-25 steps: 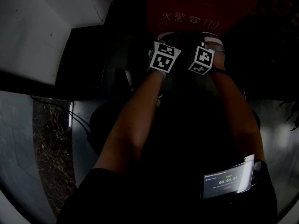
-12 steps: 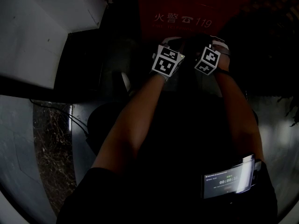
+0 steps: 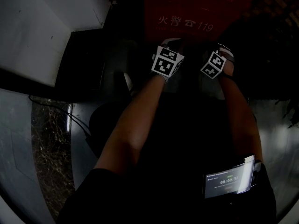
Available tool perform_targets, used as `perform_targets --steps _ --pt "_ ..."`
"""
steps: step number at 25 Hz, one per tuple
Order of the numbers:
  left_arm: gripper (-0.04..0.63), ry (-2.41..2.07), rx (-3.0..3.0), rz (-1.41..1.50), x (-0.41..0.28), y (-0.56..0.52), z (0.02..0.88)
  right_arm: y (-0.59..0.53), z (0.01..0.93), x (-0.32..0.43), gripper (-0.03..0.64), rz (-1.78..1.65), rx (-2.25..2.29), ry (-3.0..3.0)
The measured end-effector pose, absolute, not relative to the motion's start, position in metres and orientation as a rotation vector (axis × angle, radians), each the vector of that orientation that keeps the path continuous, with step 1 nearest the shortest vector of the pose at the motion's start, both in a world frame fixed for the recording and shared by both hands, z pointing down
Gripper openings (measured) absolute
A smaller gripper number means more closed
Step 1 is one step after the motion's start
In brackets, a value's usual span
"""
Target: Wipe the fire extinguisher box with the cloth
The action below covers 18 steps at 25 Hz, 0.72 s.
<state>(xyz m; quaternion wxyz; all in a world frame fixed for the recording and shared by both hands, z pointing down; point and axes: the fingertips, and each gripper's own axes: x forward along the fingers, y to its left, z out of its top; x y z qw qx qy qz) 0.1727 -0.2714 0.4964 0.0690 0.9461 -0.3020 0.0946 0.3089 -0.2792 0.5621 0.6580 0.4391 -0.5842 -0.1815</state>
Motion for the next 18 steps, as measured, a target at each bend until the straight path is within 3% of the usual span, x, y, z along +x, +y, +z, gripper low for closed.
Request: perform_targets --steps 18 --pt "0.003 -1.339 2.45 0.448 0.044 -0.329 0.547 -0.309 0.549 0.105 0.029 -0.69 0.844 -1.6"
